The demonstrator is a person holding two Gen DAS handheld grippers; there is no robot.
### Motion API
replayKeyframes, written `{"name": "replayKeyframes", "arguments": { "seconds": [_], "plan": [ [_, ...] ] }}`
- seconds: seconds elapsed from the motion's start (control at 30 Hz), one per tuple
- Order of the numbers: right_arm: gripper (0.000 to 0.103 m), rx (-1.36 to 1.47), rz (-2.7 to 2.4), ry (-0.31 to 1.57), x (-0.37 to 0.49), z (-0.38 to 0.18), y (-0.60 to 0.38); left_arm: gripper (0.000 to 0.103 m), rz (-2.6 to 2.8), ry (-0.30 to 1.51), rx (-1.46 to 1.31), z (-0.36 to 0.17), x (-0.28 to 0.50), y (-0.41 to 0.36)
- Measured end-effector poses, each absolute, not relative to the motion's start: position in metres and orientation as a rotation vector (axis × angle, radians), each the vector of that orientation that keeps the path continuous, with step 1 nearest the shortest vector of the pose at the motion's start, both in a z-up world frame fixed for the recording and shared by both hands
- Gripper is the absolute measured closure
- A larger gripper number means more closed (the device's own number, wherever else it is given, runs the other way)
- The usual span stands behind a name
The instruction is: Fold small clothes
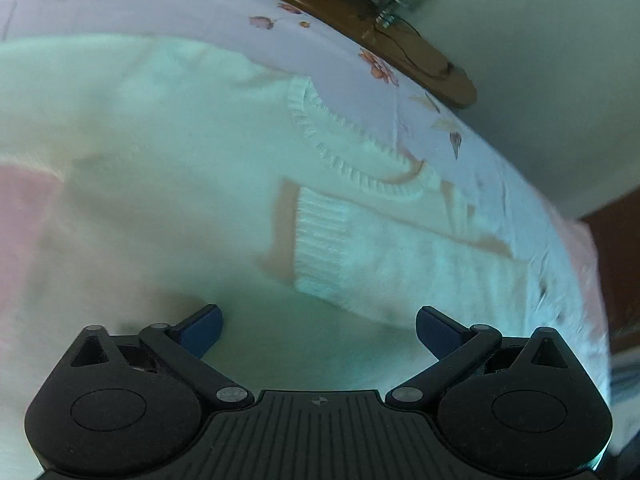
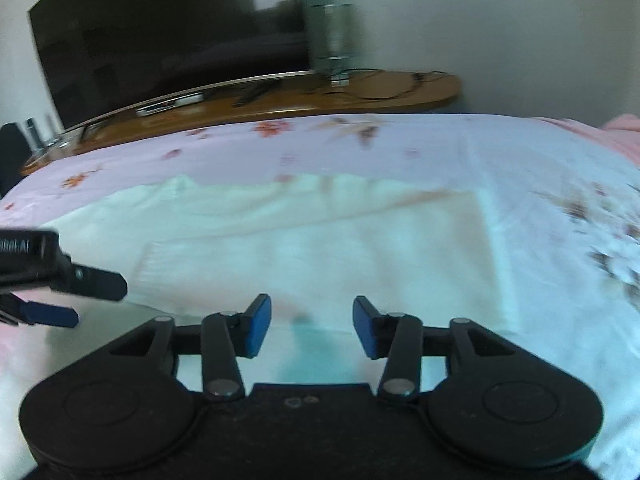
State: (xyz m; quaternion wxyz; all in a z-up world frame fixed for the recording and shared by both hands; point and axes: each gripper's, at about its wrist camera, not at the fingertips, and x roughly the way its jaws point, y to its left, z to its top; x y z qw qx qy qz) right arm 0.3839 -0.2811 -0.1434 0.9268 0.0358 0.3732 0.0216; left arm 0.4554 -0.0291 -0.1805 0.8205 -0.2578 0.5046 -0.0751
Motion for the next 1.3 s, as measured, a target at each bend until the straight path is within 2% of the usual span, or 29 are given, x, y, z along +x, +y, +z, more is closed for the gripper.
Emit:
{"name": "replayKeyframes", "arguments": {
  "seconds": [0.07,0.1,0.13,0.17,0.4,0.47,0.7,1.07,1.3],
  "plan": [
    [0.053,0.083,0.016,0.765,0.377,-0.145,-0.293,0.001,-0.143,1.043,-0.592,-0.183,0.458,-0.031],
    [0.053,0.093,0.004,0.764,0.374,-0.146,-0.298,0.006,-0.146,1.023,-0.613,-0.184,0.458,-0.031],
    [0.053,0.103,-0.007,0.763,0.372,-0.148,-0.302,0.033,-0.145,1.009,-0.628,-0.186,0.459,-0.033],
    [0.053,0.108,-0.019,0.763,0.371,-0.148,-0.305,0.054,-0.147,1.013,-0.646,-0.188,0.462,-0.035],
    [0.052,0.11,-0.084,0.768,0.366,-0.155,-0.318,0.057,-0.112,0.96,-0.718,-0.19,0.463,-0.035],
    [0.049,0.096,-0.098,0.773,0.366,-0.158,-0.318,0.1,-0.104,0.915,-0.697,-0.181,0.462,-0.032],
    [0.041,0.062,-0.126,0.807,0.373,-0.172,-0.308,0.1,-0.131,0.819,-0.662,-0.149,0.476,-0.015],
    [0.038,0.053,-0.12,0.808,0.374,-0.173,-0.307,0.1,-0.125,0.977,-0.76,-0.198,0.474,-0.016],
    [0.037,0.042,-0.135,0.805,0.375,-0.172,-0.304,0.1,-0.065,0.82,-0.679,-0.157,0.469,0.002]
  ]
}}
